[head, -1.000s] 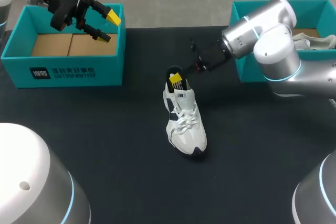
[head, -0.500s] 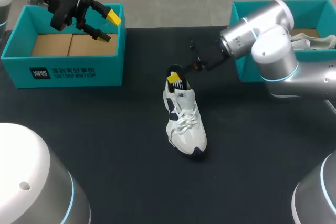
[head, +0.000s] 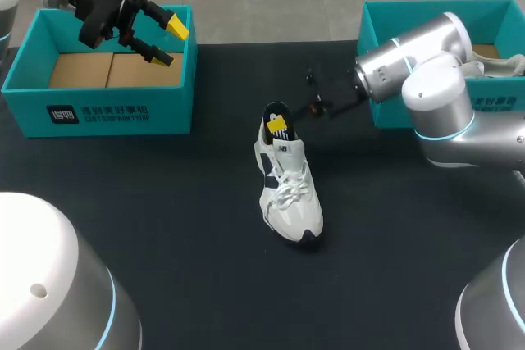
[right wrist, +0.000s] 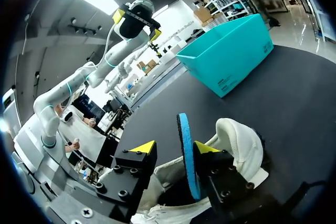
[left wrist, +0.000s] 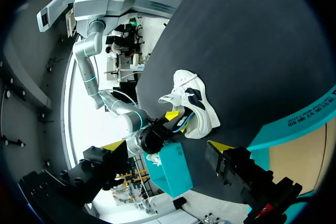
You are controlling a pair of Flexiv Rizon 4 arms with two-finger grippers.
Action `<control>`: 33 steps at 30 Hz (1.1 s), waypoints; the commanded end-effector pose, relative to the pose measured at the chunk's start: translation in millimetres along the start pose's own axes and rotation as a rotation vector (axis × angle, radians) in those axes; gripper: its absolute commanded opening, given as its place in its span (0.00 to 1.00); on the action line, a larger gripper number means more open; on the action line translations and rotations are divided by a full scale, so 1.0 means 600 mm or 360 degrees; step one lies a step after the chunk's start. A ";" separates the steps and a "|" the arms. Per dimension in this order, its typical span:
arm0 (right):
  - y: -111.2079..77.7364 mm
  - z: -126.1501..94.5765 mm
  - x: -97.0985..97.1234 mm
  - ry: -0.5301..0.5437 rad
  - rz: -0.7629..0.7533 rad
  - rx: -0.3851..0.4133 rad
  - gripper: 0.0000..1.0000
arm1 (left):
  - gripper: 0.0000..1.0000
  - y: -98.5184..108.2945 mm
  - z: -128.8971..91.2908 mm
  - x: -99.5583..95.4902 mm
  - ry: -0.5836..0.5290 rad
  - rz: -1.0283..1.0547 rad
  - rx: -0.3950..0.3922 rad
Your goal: Take the shoe out of the shoebox, open the shoe tongue, remove and reinsert the insole, then place the shoe into the shoebox
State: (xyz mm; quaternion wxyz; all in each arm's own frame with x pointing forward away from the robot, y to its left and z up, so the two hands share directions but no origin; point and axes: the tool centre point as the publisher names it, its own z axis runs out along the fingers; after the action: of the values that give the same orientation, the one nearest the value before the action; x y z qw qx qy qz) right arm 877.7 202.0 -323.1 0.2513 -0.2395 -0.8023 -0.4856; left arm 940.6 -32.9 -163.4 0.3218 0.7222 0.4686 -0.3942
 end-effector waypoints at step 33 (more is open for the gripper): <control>-0.002 -0.004 -0.004 -0.0078 0.0201 -0.0033 0.00 | 1.00 0.001 -0.001 0.000 0.0003 0.0002 0.0003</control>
State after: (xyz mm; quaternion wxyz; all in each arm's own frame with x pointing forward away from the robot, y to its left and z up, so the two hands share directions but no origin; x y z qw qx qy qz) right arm 881.9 198.0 -321.3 0.2607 -0.2987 -0.7908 -0.4663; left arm 940.6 -32.9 -163.4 0.3218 0.7222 0.4686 -0.3941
